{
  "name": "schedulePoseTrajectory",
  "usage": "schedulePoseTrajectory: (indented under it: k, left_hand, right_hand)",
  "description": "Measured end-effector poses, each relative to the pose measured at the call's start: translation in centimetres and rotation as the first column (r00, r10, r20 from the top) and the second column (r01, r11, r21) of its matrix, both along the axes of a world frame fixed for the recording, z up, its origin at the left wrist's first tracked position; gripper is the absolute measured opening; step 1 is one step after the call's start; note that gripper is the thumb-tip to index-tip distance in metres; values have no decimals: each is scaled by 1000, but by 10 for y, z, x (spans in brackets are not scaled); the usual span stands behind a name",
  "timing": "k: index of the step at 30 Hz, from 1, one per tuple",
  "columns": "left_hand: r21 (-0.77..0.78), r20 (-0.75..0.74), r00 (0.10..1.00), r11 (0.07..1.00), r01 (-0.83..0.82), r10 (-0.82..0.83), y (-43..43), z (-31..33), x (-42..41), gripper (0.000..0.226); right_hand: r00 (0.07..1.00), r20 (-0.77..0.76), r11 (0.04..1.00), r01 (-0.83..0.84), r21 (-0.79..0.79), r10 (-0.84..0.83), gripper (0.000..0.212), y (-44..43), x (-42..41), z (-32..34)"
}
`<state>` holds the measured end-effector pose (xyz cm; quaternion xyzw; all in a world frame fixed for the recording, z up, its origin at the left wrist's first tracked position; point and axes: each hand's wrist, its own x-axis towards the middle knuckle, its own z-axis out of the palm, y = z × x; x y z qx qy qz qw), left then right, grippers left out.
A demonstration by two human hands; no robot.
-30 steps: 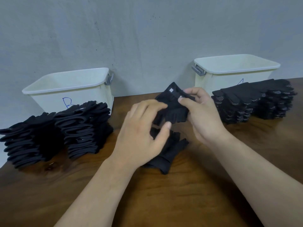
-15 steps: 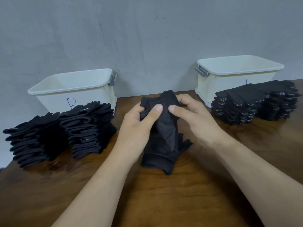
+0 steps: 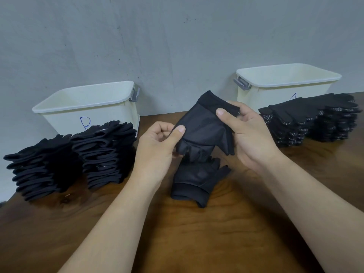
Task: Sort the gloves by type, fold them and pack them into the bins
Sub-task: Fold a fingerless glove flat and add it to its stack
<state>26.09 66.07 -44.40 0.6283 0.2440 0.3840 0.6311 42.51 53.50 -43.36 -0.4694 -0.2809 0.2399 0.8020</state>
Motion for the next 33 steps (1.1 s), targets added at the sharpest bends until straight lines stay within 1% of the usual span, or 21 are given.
schedulePoseTrajectory:
  k: [2,3,4,5,6,7,9,10,11,12,15,17,19,21,24,26,28,29,31,33]
  left_hand:
    - [186,-129,987,980,-75,100,7,-2,-4,10]
    - [296,-214,966,952,-77,145,12,-3,-8,7]
    - [400,-320,933,916,-22,163,16,-3,-12,5]
    - [473,-427,893,877,86,144,20,-5,-16,7]
    - [508,-527,844,832,222,97,23,-8,-18,11]
    - [503,-616,787,785,361,33,24,-10,-20,15]
    - [412,-746,656,695,589,-114,23,-14,-21,27]
    - [364,-781,601,661,657,-167,24,-17,-22,32]
    - [339,-802,567,638,691,-189,24,-20,-21,37]
    - [340,-813,555,626,701,-180,25,-23,-20,41]
    - [430,-820,571,605,670,-49,17,-31,-12,49]
    - [505,-808,587,573,646,51,7,-36,-5,51]
    - [555,-791,601,544,630,111,0,-41,1,52]
    - [561,-786,606,551,618,121,0,-43,2,52]
    - [528,-787,614,585,616,64,5,-39,-1,52]
    - [515,-745,667,637,573,3,12,-33,-5,42]
    - [553,-652,757,711,434,45,20,-26,-11,19]
    - [570,-607,788,749,339,106,22,-23,-14,16]
    - [571,-514,831,808,147,212,25,-18,-16,23]
    - [543,-372,900,840,14,225,24,-16,-14,27]
  right_hand:
    - [999,37,999,28,20,-28,29,1,2,-1]
    - [996,70,998,57,19,-58,29,0,3,-2]
    - [990,105,995,95,14,-96,29,0,4,-4]
    - [981,143,991,134,3,-133,28,-1,5,-5]
    - [970,182,986,165,-8,-161,27,-2,7,-7]
    - [961,215,983,182,-19,-174,25,-2,8,-9]
    - [948,267,980,192,-49,-172,24,-3,12,-14]
    - [941,294,979,194,-68,-166,24,-2,14,-17]
    - [933,322,977,197,-86,-160,25,-2,15,-20]
    - [925,348,975,199,-101,-153,25,-2,15,-23]
    - [904,408,975,189,-116,-127,24,0,16,-29]
    - [893,438,978,174,-115,-107,24,1,17,-29]
    - [880,467,980,158,-118,-85,24,1,17,-28]
    - [864,500,980,146,-133,-61,24,0,16,-28]
    - [848,529,976,137,-169,-28,22,1,15,-31]
    - [851,525,976,117,-182,-4,22,0,16,-31]
    - [852,524,975,96,-198,22,23,-2,16,-30]
    - [848,529,973,85,-213,42,23,-3,15,-29]
    - [824,559,967,59,-248,93,23,-4,11,-28]
    - [793,590,961,23,-276,150,24,-8,7,-29]
